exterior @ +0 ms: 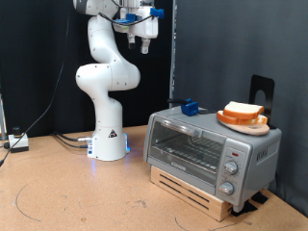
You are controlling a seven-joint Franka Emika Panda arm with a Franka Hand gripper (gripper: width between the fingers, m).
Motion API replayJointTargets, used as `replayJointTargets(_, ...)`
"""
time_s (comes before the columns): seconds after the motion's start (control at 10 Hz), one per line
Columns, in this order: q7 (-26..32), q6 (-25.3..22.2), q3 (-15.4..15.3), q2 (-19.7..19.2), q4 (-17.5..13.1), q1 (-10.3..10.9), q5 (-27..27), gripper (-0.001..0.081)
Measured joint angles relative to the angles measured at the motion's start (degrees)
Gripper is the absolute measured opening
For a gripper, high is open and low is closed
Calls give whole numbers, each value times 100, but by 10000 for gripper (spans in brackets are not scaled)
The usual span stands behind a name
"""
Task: Make a piece of toast with the oven
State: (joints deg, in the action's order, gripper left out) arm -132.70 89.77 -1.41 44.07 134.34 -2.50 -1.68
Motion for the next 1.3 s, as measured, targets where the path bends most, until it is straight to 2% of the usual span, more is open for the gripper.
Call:
replayJointTargets(0.1,425,38,24,14,-1,50,-88,809)
replayJointTargets(0.3,1661,95,148,118,-2,329,-106,809)
replayJointTargets(0.5,2875,454,194,195,190,489,258,809)
replayJointTargets(0.6,3326,702,195,201,364,533,441,809)
replayJointTargets(0.7,3194,653,197,202,351,515,323,809)
replayJointTargets(0.8,3428,642,285,204,345,575,-49,809)
replayJointTargets(1.0,4603,743,696,184,339,911,-618,809)
replayJointTargets(1.2,6029,1100,1049,-63,362,1235,-619,809)
replayJointTargets(1.3,6580,1266,1117,-241,343,1353,-579,809)
